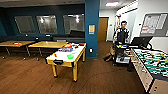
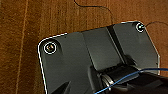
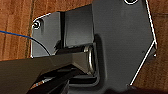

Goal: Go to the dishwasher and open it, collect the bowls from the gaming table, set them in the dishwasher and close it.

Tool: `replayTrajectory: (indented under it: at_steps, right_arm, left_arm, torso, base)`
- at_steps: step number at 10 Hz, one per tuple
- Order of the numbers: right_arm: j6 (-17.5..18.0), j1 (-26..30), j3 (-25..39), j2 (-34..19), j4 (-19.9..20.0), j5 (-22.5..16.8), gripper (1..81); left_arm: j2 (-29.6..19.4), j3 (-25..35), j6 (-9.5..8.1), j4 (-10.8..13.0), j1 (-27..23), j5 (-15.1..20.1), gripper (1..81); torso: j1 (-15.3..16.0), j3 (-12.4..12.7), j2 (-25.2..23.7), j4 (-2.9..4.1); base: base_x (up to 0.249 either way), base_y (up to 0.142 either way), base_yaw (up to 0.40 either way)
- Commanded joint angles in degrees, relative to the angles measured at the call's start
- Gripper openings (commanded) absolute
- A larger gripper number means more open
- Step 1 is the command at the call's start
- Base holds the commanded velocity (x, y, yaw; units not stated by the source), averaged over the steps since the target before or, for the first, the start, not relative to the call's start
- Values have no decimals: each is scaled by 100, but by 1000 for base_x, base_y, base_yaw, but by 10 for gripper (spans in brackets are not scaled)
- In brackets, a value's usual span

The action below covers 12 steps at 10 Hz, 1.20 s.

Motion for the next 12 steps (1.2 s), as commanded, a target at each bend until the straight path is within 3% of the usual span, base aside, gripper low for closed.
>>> replayTrajectory:
  at_steps: [1,8,12]
  right_arm:
    - [-23,255,12,46,-39,-277,811]
    - [-23,256,21,46,-39,-277,811]
    - [-23,247,21,46,-47,-277,811]
  left_arm:
    - [-42,-10,2,-14,-313,257,811]
    - [-42,-10,2,-23,-305,257,811]
    - [-42,-10,2,-23,-314,257,811]
  torso:
    - [3,0,0,0]
    - [3,2,-2,0]
    - [3,2,-2,0]
  base:
    - [71,0,0]
    - [91,0,0]
    - [73,74,0]
